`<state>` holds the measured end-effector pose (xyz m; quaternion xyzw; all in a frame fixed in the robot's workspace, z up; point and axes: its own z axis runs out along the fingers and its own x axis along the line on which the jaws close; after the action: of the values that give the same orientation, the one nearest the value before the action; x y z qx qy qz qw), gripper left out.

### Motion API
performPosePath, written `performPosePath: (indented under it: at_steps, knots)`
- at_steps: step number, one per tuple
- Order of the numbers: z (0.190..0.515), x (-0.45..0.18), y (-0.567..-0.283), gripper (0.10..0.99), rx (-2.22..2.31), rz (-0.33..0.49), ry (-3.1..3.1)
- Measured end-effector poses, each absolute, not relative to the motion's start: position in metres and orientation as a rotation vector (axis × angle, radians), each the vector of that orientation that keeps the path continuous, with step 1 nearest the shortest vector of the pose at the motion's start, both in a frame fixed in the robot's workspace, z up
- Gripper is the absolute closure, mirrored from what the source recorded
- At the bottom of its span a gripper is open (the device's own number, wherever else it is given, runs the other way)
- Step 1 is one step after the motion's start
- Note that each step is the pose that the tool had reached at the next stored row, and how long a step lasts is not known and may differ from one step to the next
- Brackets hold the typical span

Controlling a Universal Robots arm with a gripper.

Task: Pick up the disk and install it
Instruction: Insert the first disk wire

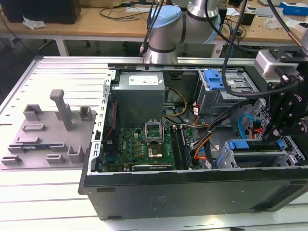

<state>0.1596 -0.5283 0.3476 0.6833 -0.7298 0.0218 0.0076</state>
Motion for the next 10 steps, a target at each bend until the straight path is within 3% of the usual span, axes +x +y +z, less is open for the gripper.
performPosePath:
  at_steps: [10]
  knots:
    - [0.3452,0.1598,-0.5283,0.918,2.136,0.068,-2.282]
